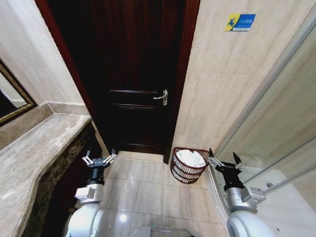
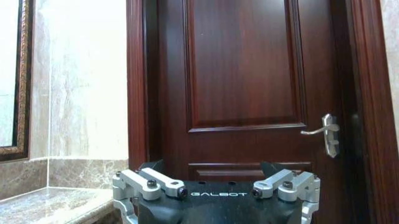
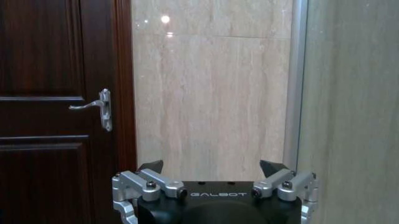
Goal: Discard the used towel into the hamper.
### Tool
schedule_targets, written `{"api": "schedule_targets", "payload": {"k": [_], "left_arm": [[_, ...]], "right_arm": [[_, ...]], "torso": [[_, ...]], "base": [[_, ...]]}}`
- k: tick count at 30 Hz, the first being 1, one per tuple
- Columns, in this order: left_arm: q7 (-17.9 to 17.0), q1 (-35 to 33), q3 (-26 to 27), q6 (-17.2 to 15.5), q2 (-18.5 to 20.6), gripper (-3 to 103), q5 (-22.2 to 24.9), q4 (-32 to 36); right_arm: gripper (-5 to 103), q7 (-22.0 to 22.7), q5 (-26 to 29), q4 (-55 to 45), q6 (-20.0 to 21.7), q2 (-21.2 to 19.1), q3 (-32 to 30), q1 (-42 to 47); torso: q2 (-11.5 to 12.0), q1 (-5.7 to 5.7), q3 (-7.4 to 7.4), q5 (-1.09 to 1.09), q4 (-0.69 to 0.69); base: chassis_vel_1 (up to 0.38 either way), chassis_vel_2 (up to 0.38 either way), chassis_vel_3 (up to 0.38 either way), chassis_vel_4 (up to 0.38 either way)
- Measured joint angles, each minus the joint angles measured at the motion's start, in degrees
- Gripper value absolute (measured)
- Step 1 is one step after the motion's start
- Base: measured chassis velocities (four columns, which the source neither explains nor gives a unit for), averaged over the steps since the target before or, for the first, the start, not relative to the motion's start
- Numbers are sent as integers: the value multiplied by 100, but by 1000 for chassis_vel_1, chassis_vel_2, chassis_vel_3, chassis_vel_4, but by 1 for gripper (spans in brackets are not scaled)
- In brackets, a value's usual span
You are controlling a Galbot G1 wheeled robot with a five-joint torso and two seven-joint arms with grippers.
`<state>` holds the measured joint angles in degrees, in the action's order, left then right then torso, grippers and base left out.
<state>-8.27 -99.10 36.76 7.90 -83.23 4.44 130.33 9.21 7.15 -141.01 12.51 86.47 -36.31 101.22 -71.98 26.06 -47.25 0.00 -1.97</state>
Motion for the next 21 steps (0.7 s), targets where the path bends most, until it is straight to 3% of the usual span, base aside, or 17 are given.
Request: {"api": "schedule_targets", "payload": {"k": [21], "left_arm": [[-10, -14, -18, 287, -113, 100, 19, -41]], "right_arm": [[100, -49, 80, 72, -108, -33, -106, 45]], "torso": [[0, 0, 0, 1, 0]], "base": [[11, -32, -36, 6]]}}
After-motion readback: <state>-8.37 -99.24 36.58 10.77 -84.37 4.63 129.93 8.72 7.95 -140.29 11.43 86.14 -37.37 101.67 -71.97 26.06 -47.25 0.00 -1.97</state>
